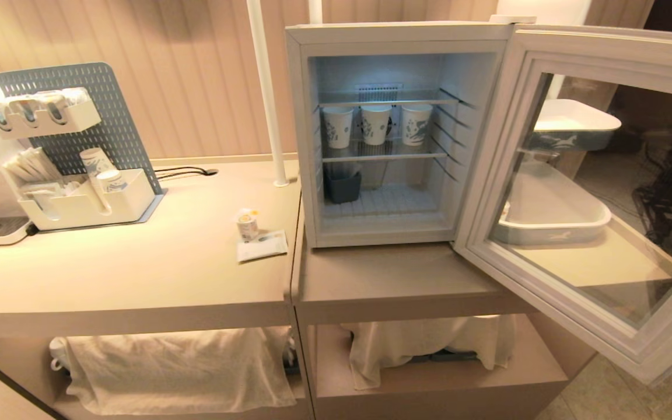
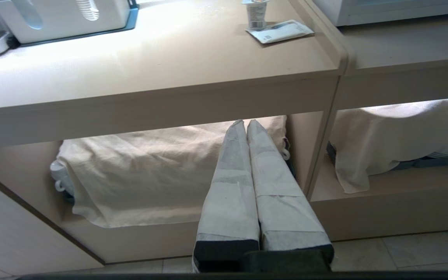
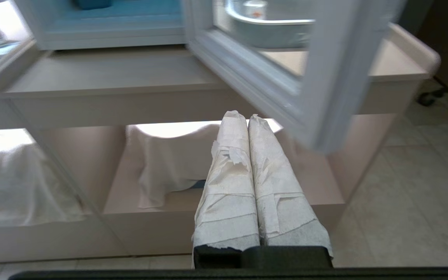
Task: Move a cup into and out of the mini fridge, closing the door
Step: Put the yoghurt in the freezer
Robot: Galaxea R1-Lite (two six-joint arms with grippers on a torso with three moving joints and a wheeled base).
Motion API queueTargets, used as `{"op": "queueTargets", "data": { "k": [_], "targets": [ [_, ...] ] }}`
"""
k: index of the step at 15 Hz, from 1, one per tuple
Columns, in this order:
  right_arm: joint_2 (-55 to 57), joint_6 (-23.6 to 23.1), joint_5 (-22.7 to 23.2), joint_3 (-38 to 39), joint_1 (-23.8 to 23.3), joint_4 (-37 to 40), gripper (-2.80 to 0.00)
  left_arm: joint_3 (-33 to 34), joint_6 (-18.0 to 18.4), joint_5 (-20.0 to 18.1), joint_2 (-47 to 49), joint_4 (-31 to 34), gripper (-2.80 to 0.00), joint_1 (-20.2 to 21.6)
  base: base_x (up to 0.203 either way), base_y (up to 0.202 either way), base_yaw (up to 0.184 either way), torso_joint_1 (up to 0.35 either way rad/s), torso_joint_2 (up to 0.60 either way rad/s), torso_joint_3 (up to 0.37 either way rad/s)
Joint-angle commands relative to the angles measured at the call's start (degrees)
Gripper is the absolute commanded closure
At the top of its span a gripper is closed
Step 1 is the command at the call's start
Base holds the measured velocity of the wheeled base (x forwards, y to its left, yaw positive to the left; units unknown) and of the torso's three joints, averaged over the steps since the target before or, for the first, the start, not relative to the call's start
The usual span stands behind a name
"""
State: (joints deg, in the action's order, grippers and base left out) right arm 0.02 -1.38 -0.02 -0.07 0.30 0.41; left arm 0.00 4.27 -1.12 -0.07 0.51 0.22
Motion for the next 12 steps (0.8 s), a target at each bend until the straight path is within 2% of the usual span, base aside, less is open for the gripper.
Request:
{"op": "queueTargets", "data": {
  "k": [1,8,12],
  "targets": [
    [0.06,-0.03,0.02,-0.01,0.05,0.03,0.00,0.09,0.01,-0.02,-0.01,0.02,0.00,0.04,0.000,0.193,-0.001,-0.001,0.00,0.002],
    [0.06,-0.03,0.02,0.04,0.05,0.03,0.00,0.09,-0.05,-0.02,-0.01,0.02,0.00,0.04,-0.007,0.194,-0.001,0.002,0.00,0.002],
    [0.06,-0.03,0.02,0.07,0.05,0.03,0.00,0.09,-0.05,-0.02,-0.01,0.02,0.00,0.04,-0.133,0.140,-0.001,0.004,0.00,0.000]
  ]
}}
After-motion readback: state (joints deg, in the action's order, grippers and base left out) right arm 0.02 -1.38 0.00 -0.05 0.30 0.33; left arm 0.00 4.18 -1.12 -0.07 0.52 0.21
